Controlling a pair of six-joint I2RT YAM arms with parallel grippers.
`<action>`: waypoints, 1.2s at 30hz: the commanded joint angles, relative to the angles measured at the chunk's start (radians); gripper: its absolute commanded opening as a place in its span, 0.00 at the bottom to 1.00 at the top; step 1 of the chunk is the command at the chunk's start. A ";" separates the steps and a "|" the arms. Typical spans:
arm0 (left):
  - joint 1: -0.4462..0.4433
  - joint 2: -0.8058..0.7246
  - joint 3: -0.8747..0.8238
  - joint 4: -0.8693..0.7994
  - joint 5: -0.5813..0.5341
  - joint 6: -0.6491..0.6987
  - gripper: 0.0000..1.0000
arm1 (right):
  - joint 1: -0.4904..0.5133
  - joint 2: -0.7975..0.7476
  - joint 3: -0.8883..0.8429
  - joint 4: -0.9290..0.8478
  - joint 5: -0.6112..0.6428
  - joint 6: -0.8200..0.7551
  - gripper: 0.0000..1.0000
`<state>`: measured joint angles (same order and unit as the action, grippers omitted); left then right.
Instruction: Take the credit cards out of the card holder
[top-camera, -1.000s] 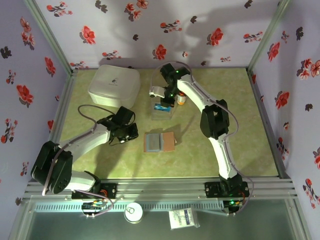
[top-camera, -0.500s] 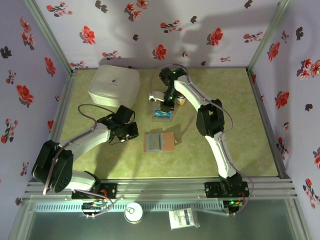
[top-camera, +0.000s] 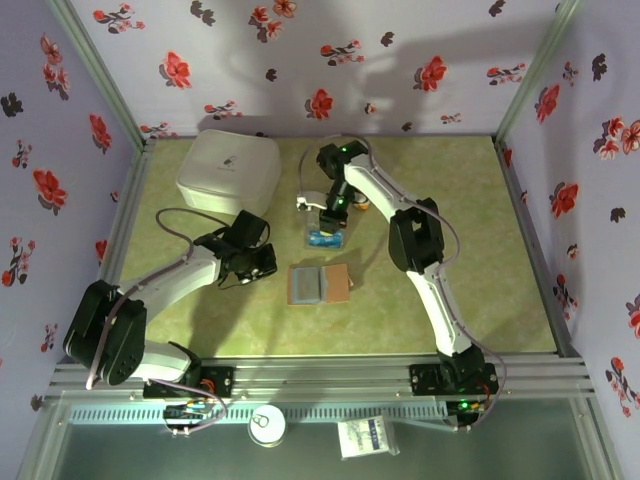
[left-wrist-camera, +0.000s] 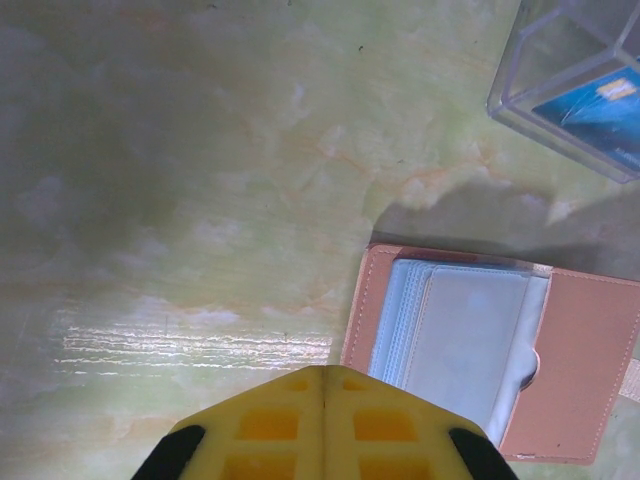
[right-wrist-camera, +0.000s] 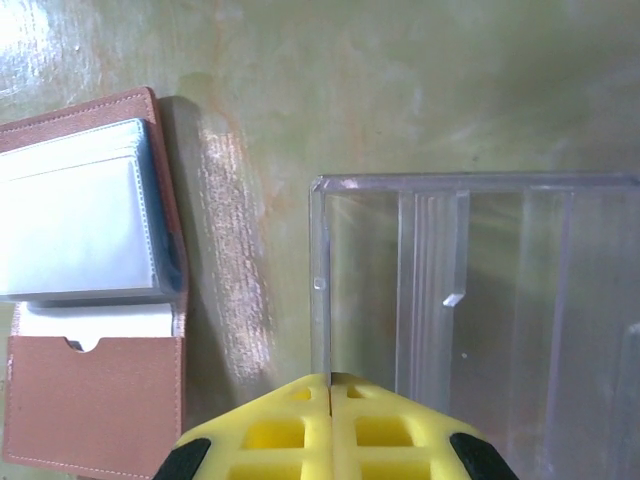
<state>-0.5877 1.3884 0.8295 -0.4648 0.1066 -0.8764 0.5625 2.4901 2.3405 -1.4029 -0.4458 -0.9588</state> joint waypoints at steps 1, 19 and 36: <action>0.009 -0.005 0.006 0.004 0.011 0.015 0.00 | 0.016 0.039 0.013 -0.079 -0.014 0.002 0.07; 0.009 0.029 0.046 0.026 0.042 0.042 0.00 | 0.016 -0.215 -0.152 0.131 0.075 0.213 0.28; -0.012 0.134 0.071 0.128 0.106 0.036 0.00 | 0.100 -0.665 -0.880 0.893 0.323 1.126 0.30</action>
<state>-0.5900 1.5074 0.8772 -0.3553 0.1886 -0.8570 0.6426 1.8919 1.5291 -0.6884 -0.2253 -0.1253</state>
